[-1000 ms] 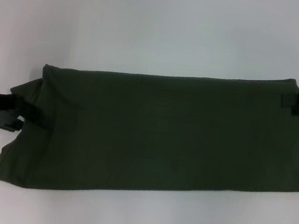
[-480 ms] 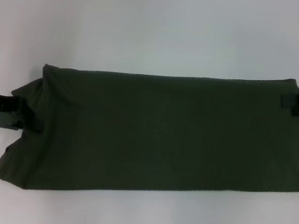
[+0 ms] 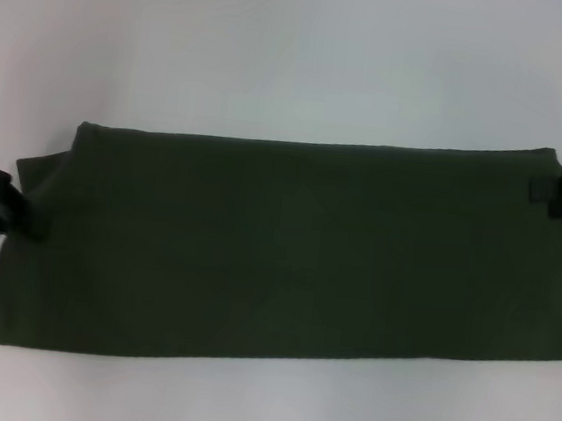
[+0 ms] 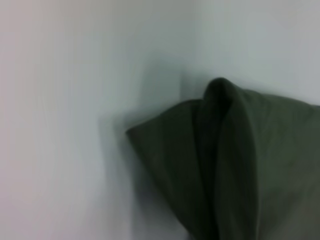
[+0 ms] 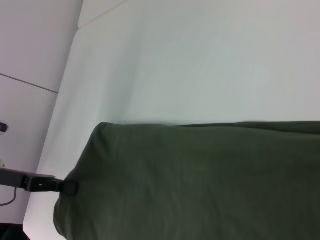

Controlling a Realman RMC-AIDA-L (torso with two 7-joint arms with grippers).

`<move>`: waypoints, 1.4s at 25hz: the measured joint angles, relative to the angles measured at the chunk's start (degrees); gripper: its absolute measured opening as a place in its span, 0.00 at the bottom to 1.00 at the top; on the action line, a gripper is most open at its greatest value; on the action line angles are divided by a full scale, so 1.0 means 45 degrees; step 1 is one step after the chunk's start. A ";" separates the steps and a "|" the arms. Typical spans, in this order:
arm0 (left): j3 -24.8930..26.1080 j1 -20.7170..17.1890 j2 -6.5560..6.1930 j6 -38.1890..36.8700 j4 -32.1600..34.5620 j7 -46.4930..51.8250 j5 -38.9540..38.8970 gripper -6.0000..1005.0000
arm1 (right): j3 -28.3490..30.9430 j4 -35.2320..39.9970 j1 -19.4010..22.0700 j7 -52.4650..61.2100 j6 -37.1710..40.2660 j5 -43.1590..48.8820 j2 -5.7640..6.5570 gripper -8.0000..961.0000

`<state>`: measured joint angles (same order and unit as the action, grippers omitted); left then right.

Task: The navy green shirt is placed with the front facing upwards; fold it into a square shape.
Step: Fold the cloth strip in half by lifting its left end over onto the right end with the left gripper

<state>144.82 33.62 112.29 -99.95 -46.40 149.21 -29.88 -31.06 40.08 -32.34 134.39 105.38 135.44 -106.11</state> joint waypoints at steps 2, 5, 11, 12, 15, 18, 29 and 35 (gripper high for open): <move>0.0053 -0.0092 -0.0240 -0.0010 0.0007 0.0022 -0.0001 0.05 | -0.0001 0.0000 0.0000 0.0000 0.0000 0.0000 0.0002 0.85; 0.0234 -0.0144 -0.0490 0.0000 0.0046 0.0042 0.0040 0.05 | 0.0011 0.0001 0.0000 0.0007 0.0000 0.0000 0.0006 0.85; 0.0359 -0.0196 -0.0890 0.0212 0.0046 0.0191 0.0110 0.04 | 0.0011 0.0000 0.0000 0.0044 0.0000 0.0000 0.0009 0.85; 0.0353 -0.0211 -0.0980 0.0260 0.0047 0.0246 0.0114 0.04 | 0.0012 0.0000 0.0000 0.0043 -0.0002 0.0000 0.0009 0.85; 0.0345 -0.0266 -0.1183 0.0330 0.0048 0.0441 0.0136 0.04 | 0.0010 0.0000 0.0000 0.0043 -0.0019 0.0000 0.0018 0.85; 0.0356 -0.0294 -0.1325 0.0350 0.0009 0.0602 0.0230 0.04 | -0.0011 0.0000 0.0000 0.0043 -0.0058 0.0001 0.0027 0.85; 0.0352 -0.0274 -0.1390 0.0366 -0.0157 0.0738 0.0546 0.04 | -0.0014 0.0000 0.0000 0.0164 -0.0058 0.0000 0.0165 0.85; 0.0617 -0.0330 -0.1508 0.0492 -0.0288 0.0989 0.1038 0.04 | -0.0012 0.0000 -0.0020 0.0169 -0.0059 0.0000 0.0144 0.84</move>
<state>147.60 32.13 105.50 -97.74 -47.70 153.65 -25.21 -31.11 40.08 -32.43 135.15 105.12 135.44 -105.47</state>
